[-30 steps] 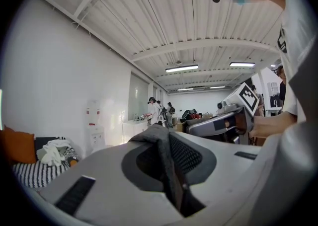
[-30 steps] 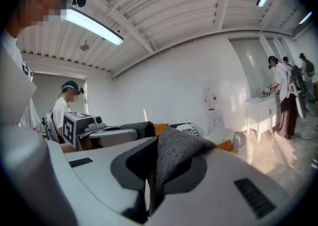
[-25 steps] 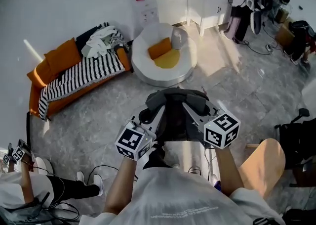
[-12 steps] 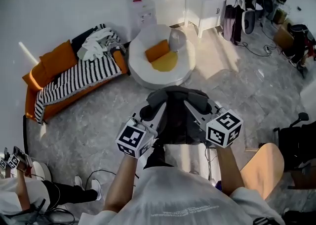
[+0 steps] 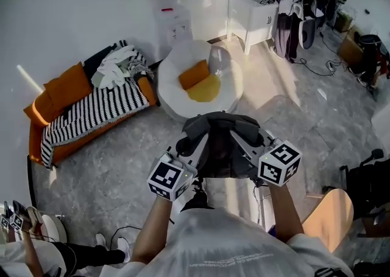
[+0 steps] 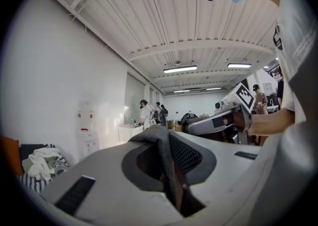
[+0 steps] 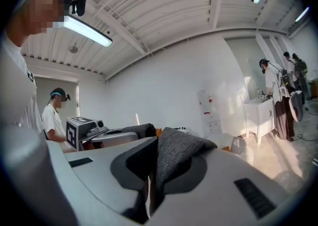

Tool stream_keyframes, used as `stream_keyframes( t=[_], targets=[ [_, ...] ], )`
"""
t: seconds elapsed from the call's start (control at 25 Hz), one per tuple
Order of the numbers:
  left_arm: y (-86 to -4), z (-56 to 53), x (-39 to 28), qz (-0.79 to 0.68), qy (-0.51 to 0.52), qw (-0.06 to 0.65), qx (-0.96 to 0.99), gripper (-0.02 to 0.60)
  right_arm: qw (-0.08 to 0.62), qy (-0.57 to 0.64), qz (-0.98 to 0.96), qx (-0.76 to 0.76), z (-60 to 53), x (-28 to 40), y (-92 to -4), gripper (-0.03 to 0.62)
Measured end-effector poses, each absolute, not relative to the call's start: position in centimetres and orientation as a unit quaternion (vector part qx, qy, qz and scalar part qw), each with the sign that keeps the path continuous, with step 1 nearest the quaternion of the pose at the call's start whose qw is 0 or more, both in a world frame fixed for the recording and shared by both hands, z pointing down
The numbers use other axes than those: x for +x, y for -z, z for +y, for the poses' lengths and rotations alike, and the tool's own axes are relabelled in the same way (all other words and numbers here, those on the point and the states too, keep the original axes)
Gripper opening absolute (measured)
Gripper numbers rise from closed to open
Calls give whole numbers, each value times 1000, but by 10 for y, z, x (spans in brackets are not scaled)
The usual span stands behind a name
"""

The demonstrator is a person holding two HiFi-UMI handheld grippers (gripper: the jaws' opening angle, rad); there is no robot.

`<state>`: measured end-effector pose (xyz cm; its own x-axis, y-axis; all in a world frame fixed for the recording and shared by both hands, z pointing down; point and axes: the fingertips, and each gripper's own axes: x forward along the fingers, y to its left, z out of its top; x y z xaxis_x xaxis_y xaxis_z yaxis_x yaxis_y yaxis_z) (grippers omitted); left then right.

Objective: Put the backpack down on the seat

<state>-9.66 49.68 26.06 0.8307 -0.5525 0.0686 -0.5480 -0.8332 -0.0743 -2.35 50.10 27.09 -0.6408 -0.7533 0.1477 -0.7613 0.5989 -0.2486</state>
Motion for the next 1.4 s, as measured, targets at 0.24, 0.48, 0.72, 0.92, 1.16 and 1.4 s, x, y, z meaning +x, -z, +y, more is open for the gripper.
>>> stream_keyframes(
  t=[0.24,0.48,0.72,0.92,1.16,1.4],
  targets=[
    [-254,439,-99,281,42,25,-959,54,5,-145,-891,429,442,-26,-262,31],
    [-256,382,-99,279,46,24,-959,54,2,-147,-890,432,387,-26,-264,31],
    [-256,330,-105,277,50,20,-959,54,1,-152,-889,432,337,-32,-264,31],
    [-260,296,-107,273,45,16,-961,54,-13,-162,-887,432,305,-36,-266,31],
    [-264,261,-109,261,43,14,-964,54,-15,-165,-881,443,273,-38,-271,31],
    [-265,229,-111,252,42,9,-967,54,-20,-164,-875,455,241,-38,-269,31]
  ],
)
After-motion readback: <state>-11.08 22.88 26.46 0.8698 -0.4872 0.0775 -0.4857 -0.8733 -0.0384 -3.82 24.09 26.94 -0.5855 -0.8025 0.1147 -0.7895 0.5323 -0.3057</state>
